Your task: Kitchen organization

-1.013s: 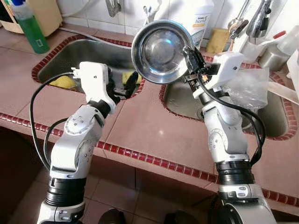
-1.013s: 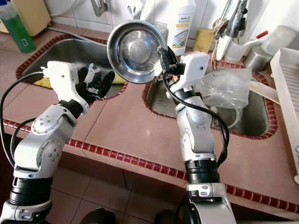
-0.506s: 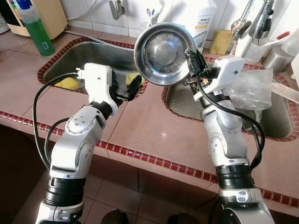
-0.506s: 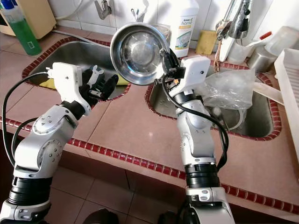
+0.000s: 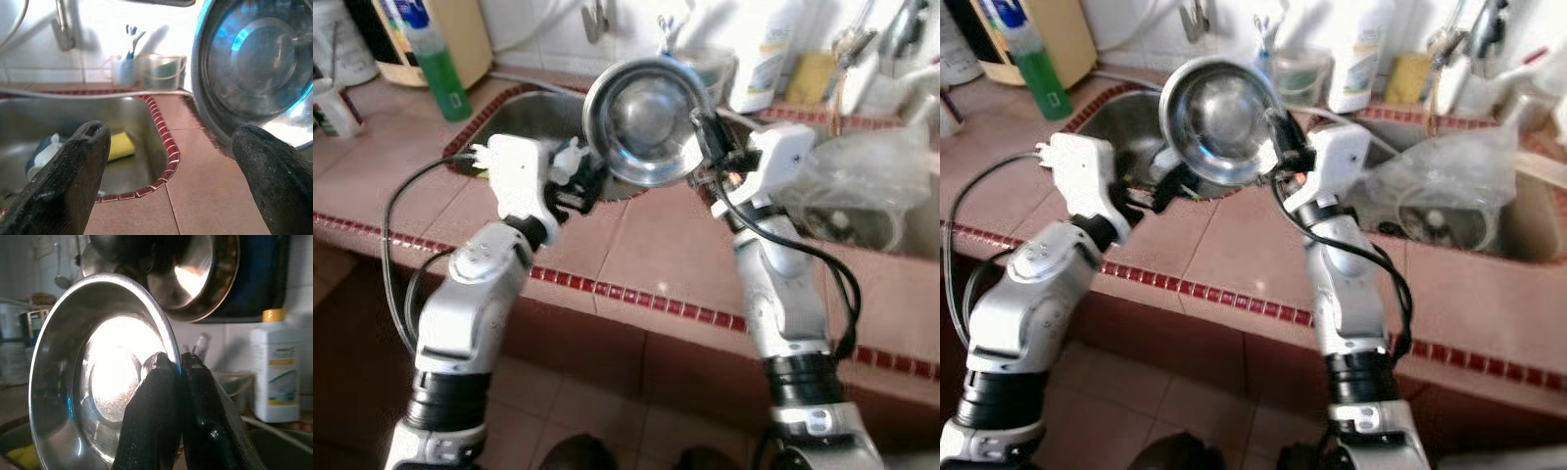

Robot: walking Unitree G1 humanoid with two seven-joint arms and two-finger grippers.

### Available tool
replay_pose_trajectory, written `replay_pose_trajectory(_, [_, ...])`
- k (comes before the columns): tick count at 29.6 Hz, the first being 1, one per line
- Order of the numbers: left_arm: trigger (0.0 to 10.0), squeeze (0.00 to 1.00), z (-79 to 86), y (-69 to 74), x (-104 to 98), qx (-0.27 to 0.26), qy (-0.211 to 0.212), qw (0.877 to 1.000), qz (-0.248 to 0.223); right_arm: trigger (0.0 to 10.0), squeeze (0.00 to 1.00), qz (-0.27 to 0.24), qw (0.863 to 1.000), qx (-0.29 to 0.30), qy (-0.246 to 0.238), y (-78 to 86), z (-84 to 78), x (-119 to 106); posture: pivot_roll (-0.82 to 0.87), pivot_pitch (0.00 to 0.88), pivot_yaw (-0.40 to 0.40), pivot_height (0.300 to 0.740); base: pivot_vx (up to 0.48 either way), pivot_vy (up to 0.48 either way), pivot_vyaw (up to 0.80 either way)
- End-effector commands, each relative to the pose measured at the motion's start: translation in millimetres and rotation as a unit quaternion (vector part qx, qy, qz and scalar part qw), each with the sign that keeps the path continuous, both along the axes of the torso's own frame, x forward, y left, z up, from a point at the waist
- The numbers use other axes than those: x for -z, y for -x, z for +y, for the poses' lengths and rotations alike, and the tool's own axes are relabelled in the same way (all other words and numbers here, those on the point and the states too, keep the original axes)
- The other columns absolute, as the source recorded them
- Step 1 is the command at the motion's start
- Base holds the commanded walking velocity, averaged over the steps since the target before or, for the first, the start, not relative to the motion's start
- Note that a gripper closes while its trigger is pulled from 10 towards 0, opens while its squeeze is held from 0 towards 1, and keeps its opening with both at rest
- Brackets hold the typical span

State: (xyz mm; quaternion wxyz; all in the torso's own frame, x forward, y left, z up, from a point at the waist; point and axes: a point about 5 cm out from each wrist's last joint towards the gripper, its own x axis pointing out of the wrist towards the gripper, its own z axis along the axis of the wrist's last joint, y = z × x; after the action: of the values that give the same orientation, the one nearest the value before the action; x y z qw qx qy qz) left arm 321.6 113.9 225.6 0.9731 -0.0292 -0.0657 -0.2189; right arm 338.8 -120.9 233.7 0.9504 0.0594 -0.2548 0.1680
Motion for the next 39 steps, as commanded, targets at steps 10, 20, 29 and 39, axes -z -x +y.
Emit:
replay_pose_trajectory(10, [10.0,0.00,5.2,1.1,-4.6,-0.010,-0.022,1.000,-0.018,10.0,0.00,-0.017,1.000,-0.022,0.000,1.8,13.4,-8.4,-0.07,0.100,0.042,0.711,0.000,0.000,0.00])
replay_pose_trajectory(20, [10.0,0.00,5.9,-0.5,-2.1,-0.006,-0.030,0.999,-0.007,10.0,0.00,-0.014,1.000,-0.023,0.003,1.9,13.8,-7.1,-0.07,0.096,0.040,0.711,0.000,0.000,0.00])
replay_pose_trajectory(29, [10.0,0.00,5.9,-0.4,-1.9,-0.009,-0.026,1.000,-0.006,10.0,0.00,-0.013,0.999,-0.029,0.005,2.3,16.1,-6.2,-0.06,0.089,0.036,0.711,0.252,0.000,0.00])
replay_pose_trajectory(39, [10.0,0.00,5.9,-0.5,-1.7,-0.011,-0.024,1.000,-0.006,10.0,0.00,-0.014,0.999,-0.034,0.007,1.9,18.0,-6.7,-0.06,0.087,0.032,0.711,0.316,0.000,0.00])
